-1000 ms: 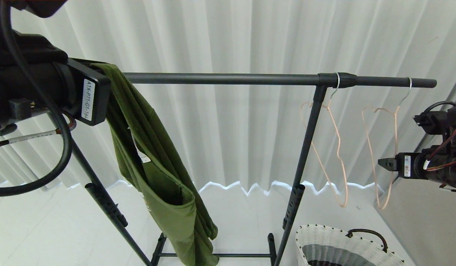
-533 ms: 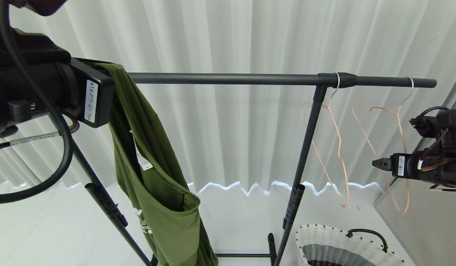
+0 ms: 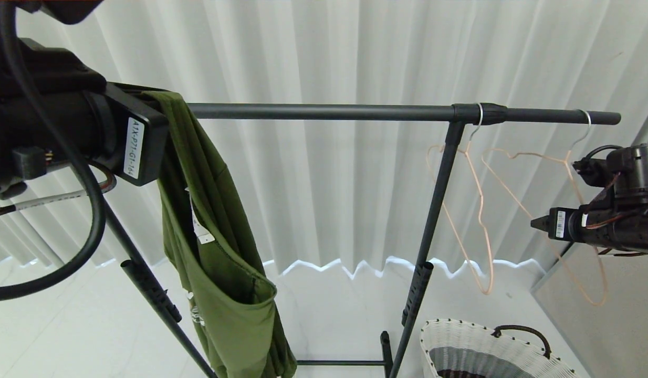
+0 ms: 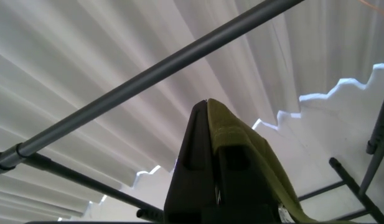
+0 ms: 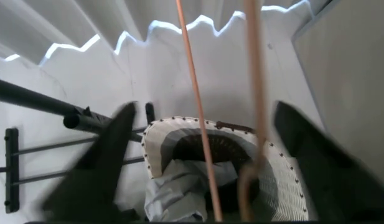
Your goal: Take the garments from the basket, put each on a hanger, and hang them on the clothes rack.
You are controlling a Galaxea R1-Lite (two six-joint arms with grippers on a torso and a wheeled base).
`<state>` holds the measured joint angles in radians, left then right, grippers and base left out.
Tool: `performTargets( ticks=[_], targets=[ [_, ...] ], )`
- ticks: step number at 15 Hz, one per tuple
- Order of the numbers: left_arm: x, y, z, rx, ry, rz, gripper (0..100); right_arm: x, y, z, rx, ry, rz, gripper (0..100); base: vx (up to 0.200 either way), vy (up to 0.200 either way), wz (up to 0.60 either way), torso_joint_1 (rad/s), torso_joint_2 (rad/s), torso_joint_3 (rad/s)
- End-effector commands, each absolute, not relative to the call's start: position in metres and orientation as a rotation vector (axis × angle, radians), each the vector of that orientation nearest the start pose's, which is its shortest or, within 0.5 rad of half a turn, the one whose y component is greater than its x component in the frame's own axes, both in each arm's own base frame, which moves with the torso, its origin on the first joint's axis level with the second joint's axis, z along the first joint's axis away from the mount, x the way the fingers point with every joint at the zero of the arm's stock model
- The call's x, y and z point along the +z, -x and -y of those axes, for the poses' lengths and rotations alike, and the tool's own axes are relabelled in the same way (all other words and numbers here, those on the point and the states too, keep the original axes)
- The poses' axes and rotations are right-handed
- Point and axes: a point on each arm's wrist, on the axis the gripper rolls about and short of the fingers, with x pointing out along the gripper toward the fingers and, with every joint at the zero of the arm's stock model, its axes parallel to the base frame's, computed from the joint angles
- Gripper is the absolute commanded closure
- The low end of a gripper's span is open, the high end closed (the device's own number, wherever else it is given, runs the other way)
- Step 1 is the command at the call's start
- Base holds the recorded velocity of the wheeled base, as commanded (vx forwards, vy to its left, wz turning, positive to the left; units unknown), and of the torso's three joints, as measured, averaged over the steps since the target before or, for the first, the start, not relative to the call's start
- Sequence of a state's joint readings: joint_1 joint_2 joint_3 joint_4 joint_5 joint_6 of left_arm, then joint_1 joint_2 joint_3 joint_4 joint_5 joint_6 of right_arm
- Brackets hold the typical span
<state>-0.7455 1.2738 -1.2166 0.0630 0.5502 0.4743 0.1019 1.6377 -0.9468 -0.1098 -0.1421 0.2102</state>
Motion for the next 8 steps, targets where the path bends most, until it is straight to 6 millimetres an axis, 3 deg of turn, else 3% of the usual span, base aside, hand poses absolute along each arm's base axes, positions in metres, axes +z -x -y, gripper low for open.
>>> performTargets(
  ticks=[1,8],
  targets=[
    [0.3403,-0.1477,0.1203,-0.215,-0.548,-0.049,100,0.1820,-0.2945,-0.0249,-0.109,-0.132,-0.595,100,0.000,0.000,0.00,0.000,0.00,0.000],
    [0.3400,-0.1481,0.1207,-0.215,-0.548,-0.050,100,0.1894,-0.2939,-0.0225,-0.113,-0.137,-0.559,100,0.000,0.000,0.00,0.000,0.00,0.000]
  ],
)
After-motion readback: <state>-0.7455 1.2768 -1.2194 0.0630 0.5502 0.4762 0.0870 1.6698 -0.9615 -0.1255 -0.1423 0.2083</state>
